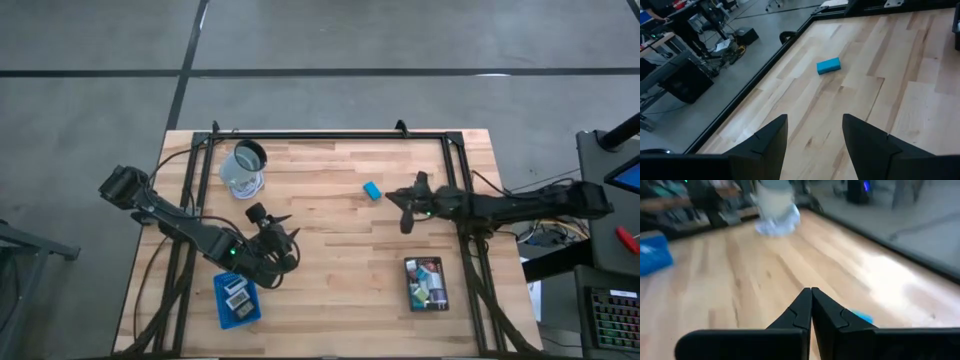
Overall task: Pick & Place Office items
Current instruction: Put the light blue digital clock into the blue bin
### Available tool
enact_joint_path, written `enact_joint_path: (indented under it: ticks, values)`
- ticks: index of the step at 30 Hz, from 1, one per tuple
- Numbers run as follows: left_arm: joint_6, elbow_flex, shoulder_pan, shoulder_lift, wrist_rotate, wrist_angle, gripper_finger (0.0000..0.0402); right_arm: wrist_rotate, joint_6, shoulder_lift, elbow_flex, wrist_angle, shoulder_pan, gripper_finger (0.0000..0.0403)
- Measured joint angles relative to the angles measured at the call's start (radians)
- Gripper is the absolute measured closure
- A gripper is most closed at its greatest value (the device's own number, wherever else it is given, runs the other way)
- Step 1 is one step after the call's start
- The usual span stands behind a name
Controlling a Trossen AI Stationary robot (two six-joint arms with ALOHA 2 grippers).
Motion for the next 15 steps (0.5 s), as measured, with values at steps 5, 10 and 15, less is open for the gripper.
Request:
enact_joint_path:
  ticks: [5,10,15]
  values:
    - [0.0,0.0,0.0,0.0,0.0,0.0,0.0209,0.064,0.063,0.195,0.055,0.023,-0.039,0.0394]
    - [0.0,0.0,0.0,0.0,0.001,0.0,0.0209,-0.043,0.082,0.319,0.139,0.039,-0.1,0.0394]
    - [-0.013,-0.013,0.0,0.0,0.002,0.0,0.0209,-0.069,0.146,0.449,0.204,0.011,-0.154,0.0394]
